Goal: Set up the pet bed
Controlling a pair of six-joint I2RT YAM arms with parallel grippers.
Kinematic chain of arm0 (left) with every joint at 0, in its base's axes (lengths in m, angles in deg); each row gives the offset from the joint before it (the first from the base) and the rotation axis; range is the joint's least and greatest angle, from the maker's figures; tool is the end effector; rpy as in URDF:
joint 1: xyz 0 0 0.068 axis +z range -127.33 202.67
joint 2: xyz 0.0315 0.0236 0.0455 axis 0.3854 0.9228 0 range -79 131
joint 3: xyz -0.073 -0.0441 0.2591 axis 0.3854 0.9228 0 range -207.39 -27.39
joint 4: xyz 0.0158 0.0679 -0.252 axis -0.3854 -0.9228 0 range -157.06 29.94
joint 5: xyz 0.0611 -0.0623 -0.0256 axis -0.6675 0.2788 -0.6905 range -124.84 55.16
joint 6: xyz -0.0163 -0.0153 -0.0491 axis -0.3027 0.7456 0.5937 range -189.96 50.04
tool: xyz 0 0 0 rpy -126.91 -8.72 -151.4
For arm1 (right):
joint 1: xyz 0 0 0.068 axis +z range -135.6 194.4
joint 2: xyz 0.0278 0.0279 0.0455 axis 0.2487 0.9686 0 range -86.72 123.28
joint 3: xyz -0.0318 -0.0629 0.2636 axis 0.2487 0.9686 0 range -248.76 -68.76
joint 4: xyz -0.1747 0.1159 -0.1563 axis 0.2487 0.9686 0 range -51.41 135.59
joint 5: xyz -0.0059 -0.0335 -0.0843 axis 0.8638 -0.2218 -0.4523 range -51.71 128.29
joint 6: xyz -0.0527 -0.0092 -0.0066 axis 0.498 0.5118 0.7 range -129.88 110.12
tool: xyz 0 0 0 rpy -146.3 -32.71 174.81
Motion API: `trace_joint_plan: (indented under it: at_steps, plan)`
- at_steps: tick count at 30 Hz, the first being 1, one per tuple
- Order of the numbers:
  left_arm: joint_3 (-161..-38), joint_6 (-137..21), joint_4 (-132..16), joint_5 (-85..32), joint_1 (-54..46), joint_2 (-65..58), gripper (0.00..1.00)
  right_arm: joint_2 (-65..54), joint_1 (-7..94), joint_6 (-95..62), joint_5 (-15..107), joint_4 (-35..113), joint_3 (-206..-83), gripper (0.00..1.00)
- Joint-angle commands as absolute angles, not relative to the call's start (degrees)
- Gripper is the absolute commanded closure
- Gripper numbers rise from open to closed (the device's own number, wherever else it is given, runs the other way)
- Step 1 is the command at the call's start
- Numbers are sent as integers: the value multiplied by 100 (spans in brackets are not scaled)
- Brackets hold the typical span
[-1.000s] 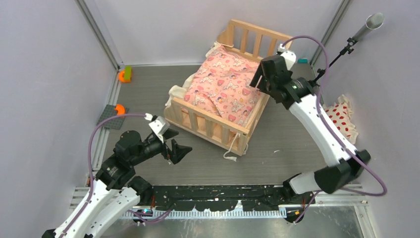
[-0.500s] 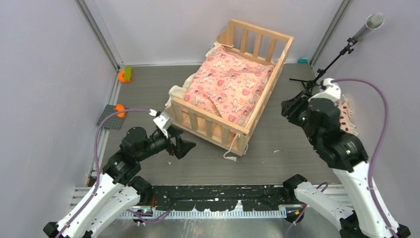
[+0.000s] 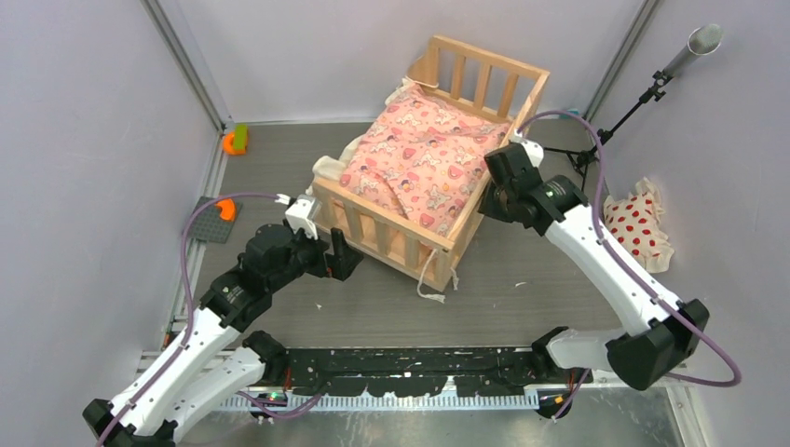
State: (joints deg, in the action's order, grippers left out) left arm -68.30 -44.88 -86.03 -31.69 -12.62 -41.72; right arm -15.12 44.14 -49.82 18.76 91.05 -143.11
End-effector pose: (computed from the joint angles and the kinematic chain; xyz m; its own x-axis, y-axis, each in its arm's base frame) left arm 0.1229 -0.0896 0.3071 -0.5431 -0.1341 -0.8289 0.4286 0.8046 -0.4110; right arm 0.2212 0.1127 0.3537 -0.6875 0.3041 -0.6595 0.2107 0.9526 0.2196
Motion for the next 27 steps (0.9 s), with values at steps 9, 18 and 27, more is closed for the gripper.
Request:
trace_joint_plan:
  at_steps: [9, 18, 27]
  plan:
    - [-6047, -4271, -7947, -3094, -1274, -5125, 0, -1071, 4548, -4388, 2531, 7285, -14582, 66]
    - [-4819, -4607, -7071, -2791, -1283, -6020, 5, -4039, 4563, -3722, 4372, 5761, -11393, 50]
    - [-3985, -5193, -6085, -1870, -1335, -5673, 23, -5281, 5371, -2819, 5072, 2235, -8824, 46]
